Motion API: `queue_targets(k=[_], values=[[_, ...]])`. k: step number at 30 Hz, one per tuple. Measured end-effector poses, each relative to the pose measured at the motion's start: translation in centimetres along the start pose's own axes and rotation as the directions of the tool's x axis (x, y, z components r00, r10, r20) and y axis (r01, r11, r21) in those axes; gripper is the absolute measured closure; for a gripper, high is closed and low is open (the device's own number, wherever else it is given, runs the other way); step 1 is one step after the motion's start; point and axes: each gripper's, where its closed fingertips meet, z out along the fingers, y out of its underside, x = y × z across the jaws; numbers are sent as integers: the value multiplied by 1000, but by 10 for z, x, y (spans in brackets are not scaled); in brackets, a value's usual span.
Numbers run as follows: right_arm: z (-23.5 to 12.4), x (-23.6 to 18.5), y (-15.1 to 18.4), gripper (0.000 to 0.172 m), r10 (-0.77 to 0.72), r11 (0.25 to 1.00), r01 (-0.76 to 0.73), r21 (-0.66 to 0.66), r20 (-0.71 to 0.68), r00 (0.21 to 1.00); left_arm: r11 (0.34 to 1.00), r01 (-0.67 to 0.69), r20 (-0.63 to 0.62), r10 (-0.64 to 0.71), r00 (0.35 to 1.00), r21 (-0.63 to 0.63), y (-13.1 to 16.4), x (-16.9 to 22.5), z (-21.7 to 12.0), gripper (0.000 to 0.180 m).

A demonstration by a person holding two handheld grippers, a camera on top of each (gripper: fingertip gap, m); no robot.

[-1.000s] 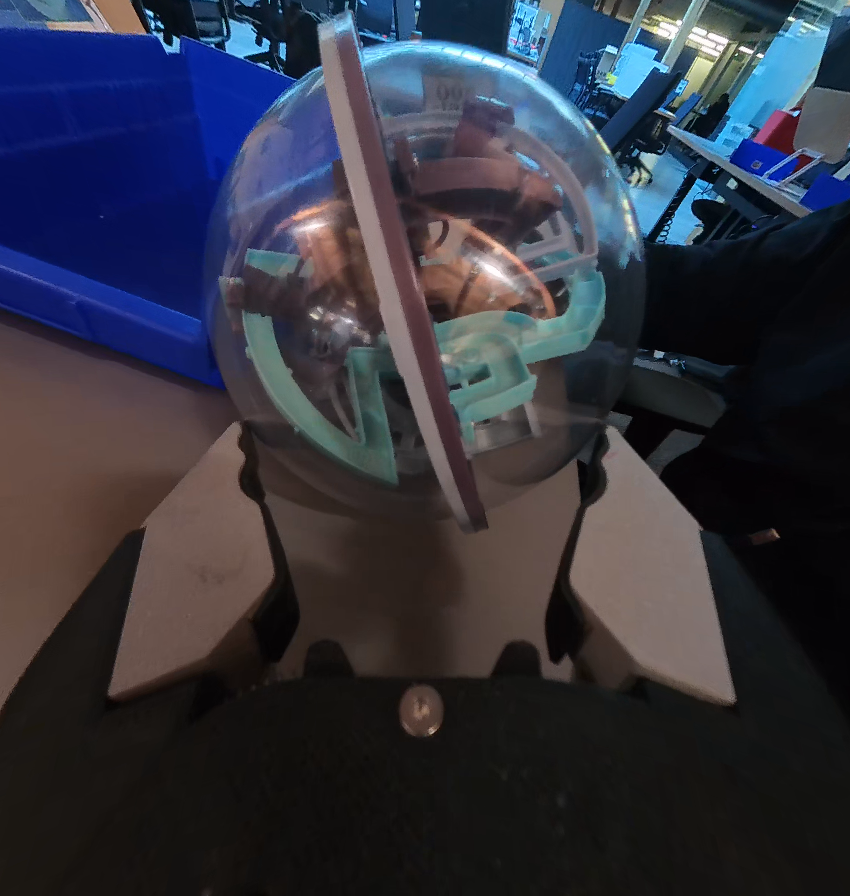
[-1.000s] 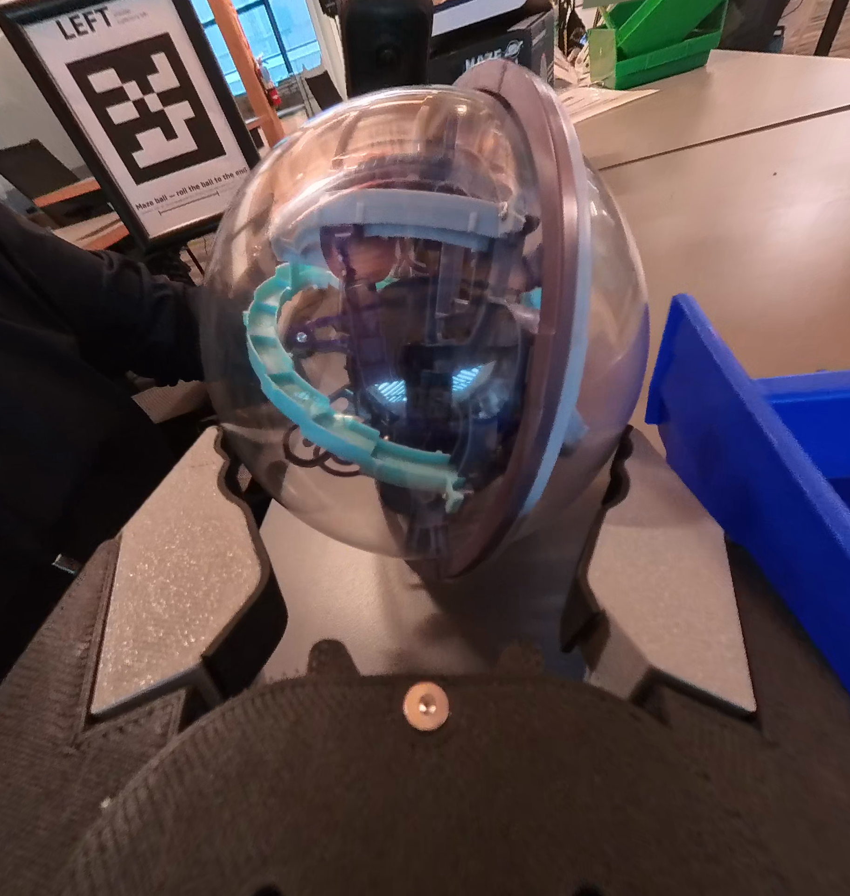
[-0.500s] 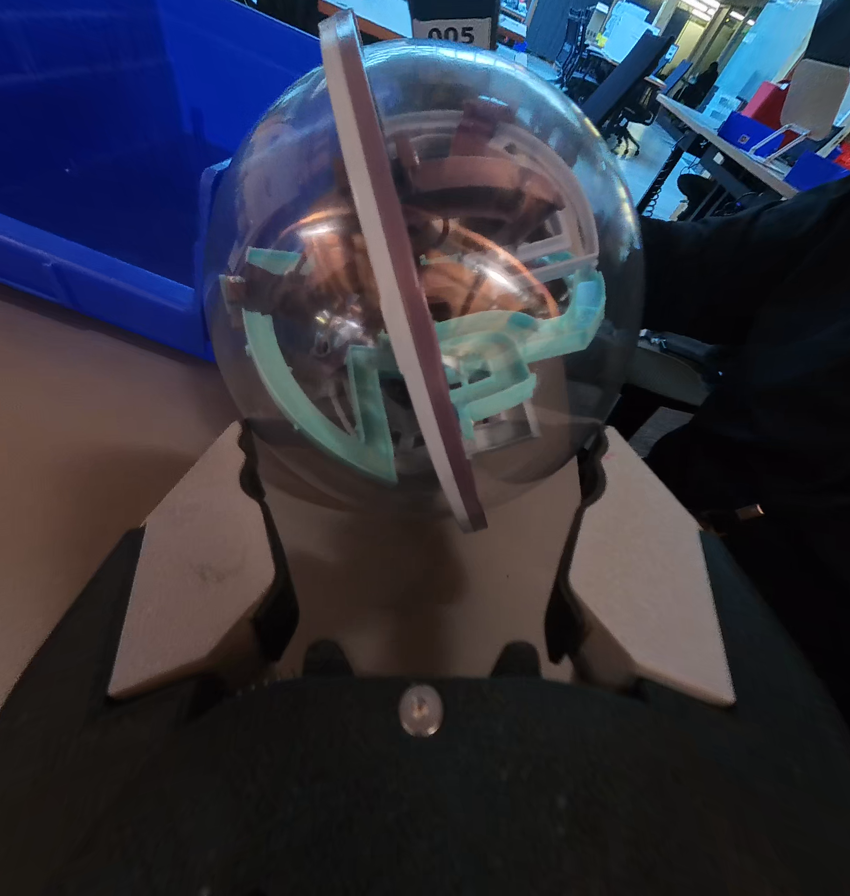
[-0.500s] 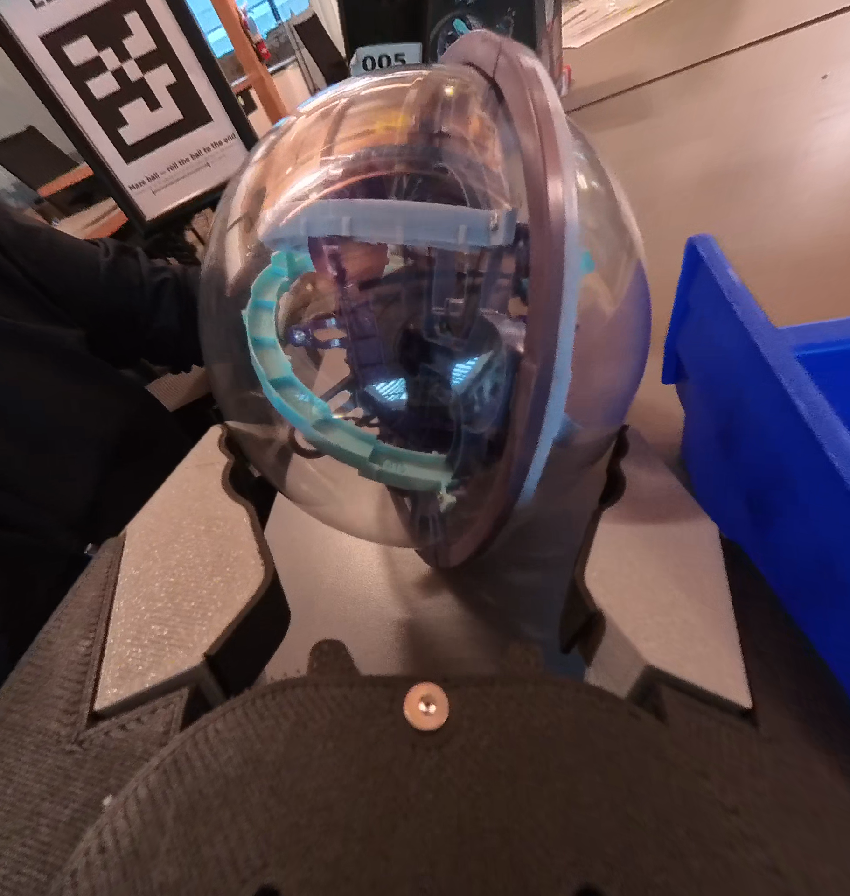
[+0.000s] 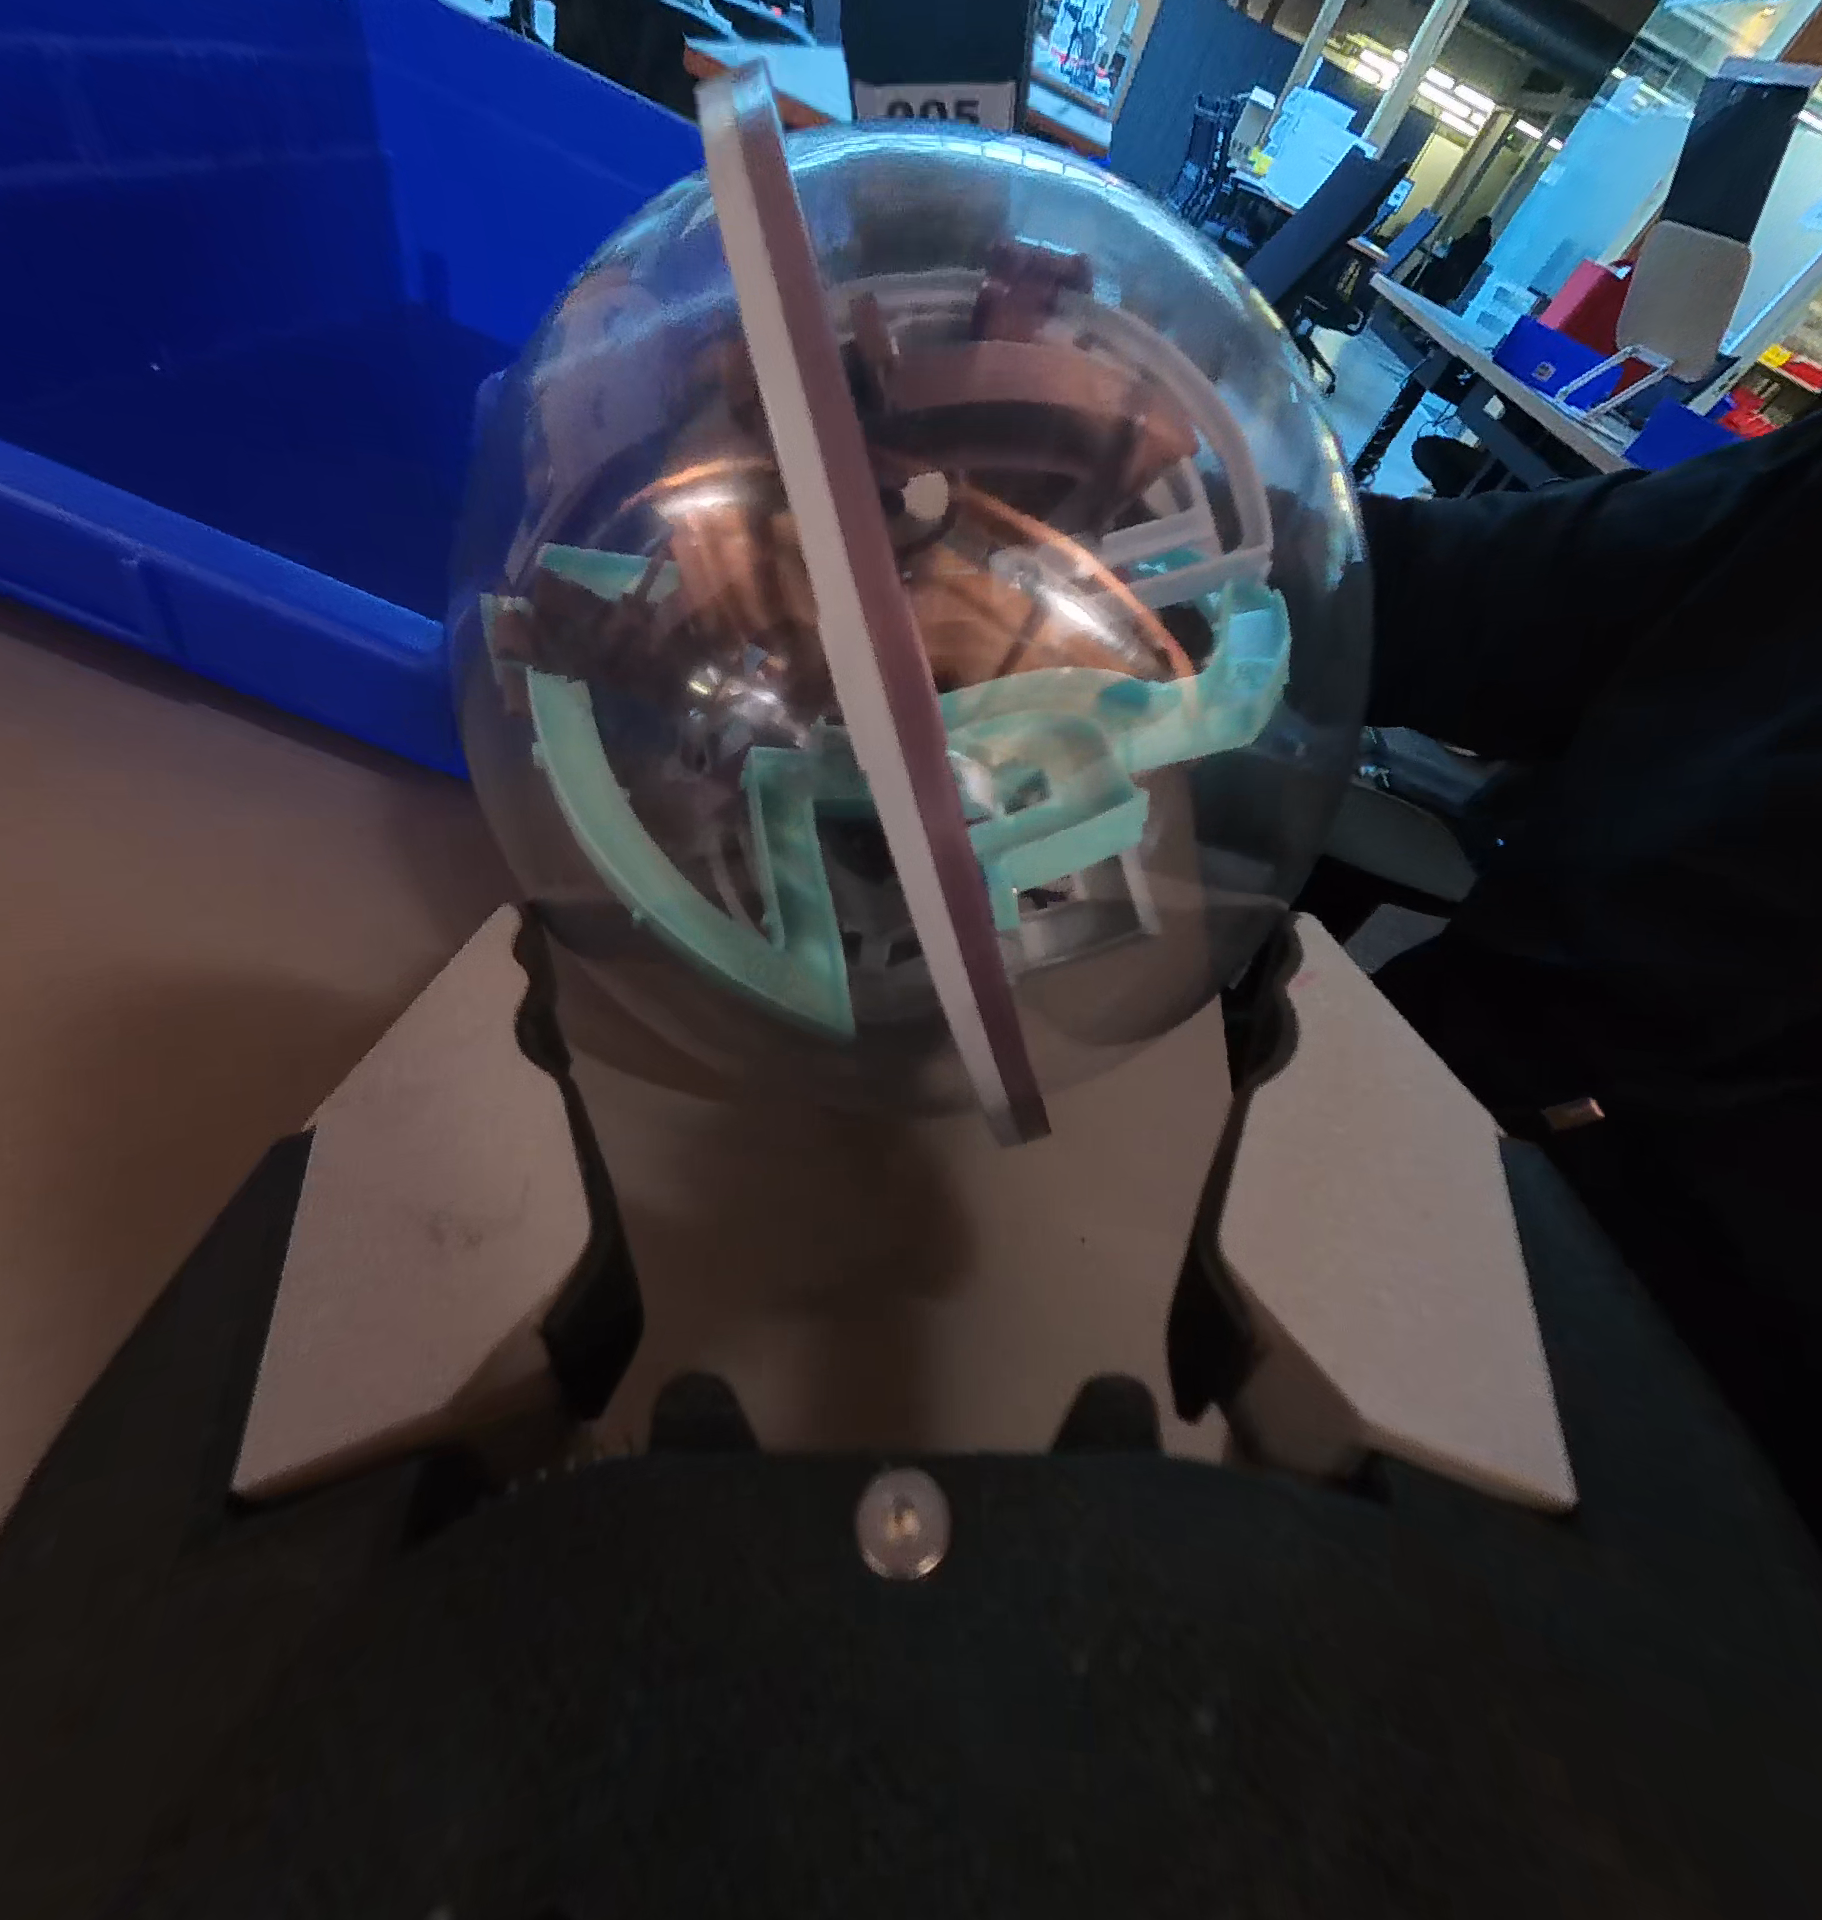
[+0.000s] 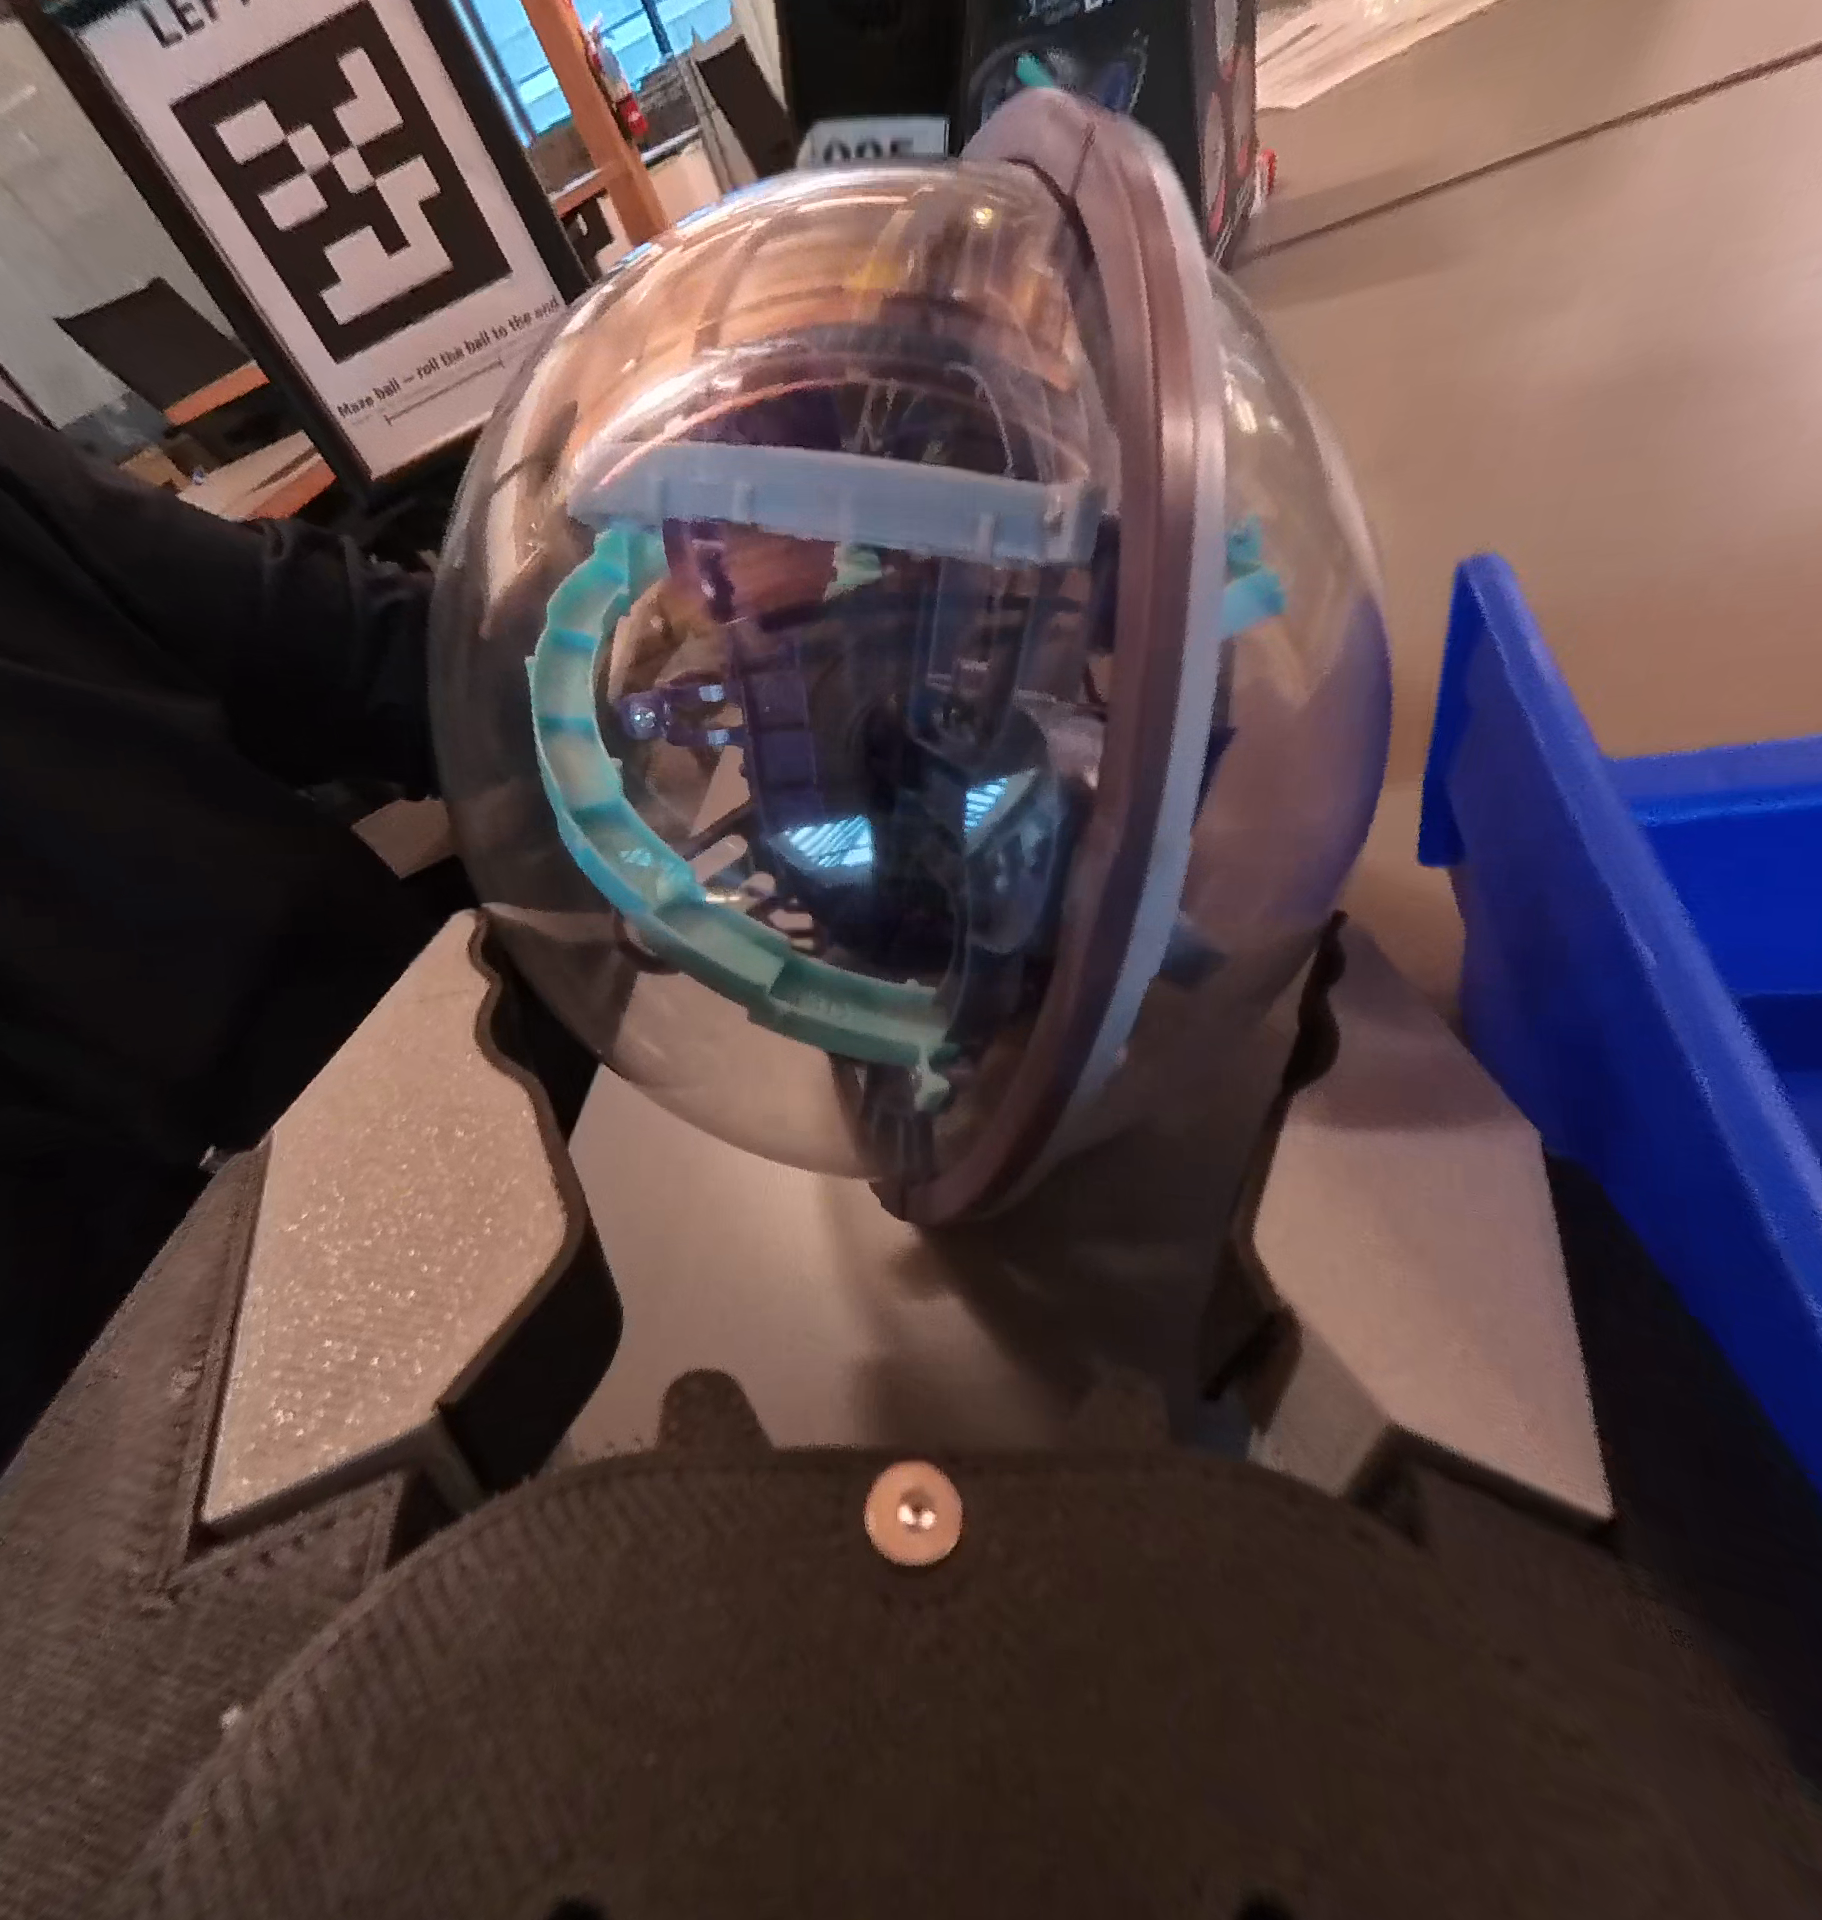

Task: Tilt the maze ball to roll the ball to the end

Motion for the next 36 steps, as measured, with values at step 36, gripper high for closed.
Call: queue_targets(k=[36], values=[[-74,6,-127,24,-172,905,237,352,-205,963,957,-265,-28,270,962,115,-133,-14,3,49]])
